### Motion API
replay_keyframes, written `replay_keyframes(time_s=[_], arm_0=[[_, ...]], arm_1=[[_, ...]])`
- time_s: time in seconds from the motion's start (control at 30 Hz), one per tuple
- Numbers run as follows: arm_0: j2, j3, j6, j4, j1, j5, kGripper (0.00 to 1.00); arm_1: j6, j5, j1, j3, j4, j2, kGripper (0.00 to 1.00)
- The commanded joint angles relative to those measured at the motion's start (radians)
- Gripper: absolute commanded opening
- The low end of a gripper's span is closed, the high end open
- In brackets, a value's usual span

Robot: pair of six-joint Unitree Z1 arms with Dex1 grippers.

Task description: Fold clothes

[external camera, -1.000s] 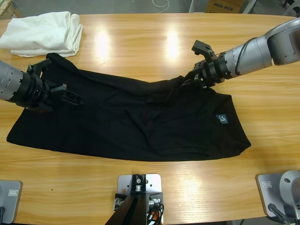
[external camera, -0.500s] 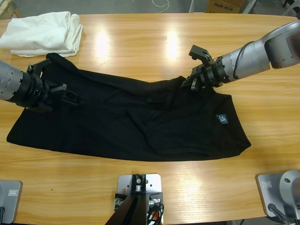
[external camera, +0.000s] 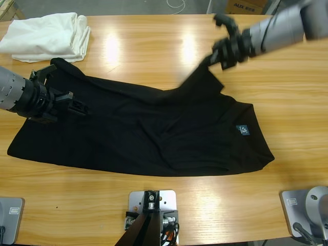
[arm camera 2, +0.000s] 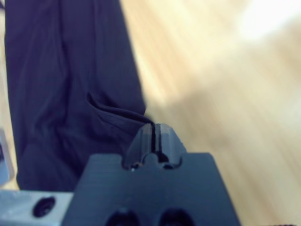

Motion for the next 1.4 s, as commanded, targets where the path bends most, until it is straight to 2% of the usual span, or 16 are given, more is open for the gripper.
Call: replay_keyframes(time_s=[0.03,0.4,0.43,0.47,0.5,0.53,0.67,0.7,0.73,0.77,0.83,0.93,1.07,1.1,1.23,1.4], arm_0=[[0.025,0.039,-0.015,-0.008,-0.012,-0.011,0.982],[0.01,0.087,-0.019,-0.009,-0.031,-0.011,0.987],[0.01,0.087,-0.019,-0.009,-0.032,-0.011,0.987],[0.013,0.087,-0.019,-0.011,-0.033,-0.011,0.987],[0.015,0.089,-0.019,-0.017,-0.034,-0.012,0.987],[0.019,0.09,-0.019,-0.027,-0.036,-0.013,0.987],[0.041,0.095,-0.032,-0.064,-0.05,-0.017,0.987],[0.042,0.094,-0.035,-0.067,-0.05,-0.016,0.987],[0.03,0.093,-0.041,-0.073,-0.05,-0.005,0.987],[0.012,0.09,-0.046,-0.082,-0.048,0.024,0.983],[-0.047,0.089,-0.051,-0.106,-0.027,0.101,0.982],[-0.096,0.092,-0.049,-0.111,-0.019,0.175,0.977],[-0.093,0.106,-0.225,0.007,-0.114,0.349,0.981],[-0.088,0.107,-0.279,0.027,-0.141,0.359,0.978],[-0.029,0.131,-0.462,0.042,-0.249,0.352,0.982],[0.074,0.179,-0.447,-0.085,-0.274,0.358,0.987]], arm_1=[[0.061,0.009,-0.118,-0.232,0.021,0.2,0.0],[0.173,0.086,-0.144,-0.582,0.02,0.471,0.0],[0.175,0.062,-0.144,-0.591,0.028,0.47,0.011],[0.173,-0.01,-0.14,-0.595,0.056,0.456,0.087],[0.161,-0.1,-0.135,-0.586,0.089,0.437,0.237],[0.149,-0.198,-0.133,-0.572,0.114,0.406,0.296],[0.133,-0.394,-0.129,-0.446,0.116,0.271,0.297],[0.125,-0.416,-0.127,-0.41,0.111,0.238,0.563],[0.12,-0.41,-0.126,-0.379,0.096,0.211,0.916],[0.129,-0.394,-0.126,-0.342,0.082,0.174,1.0],[0.232,-0.352,-0.117,-0.277,0.117,0.075,1.0],[0.434,-0.404,-0.05,-0.218,0.389,-0.07,1.0],[0.883,-0.79,0.24,0.004,0.475,-0.146,1.0],[0.983,-0.828,0.296,0.027,0.494,-0.153,1.0],[1.197,-0.815,0.407,0.11,0.503,-0.107,1.0],[1.194,-0.77,0.409,0.199,0.348,-0.033,1.0]])
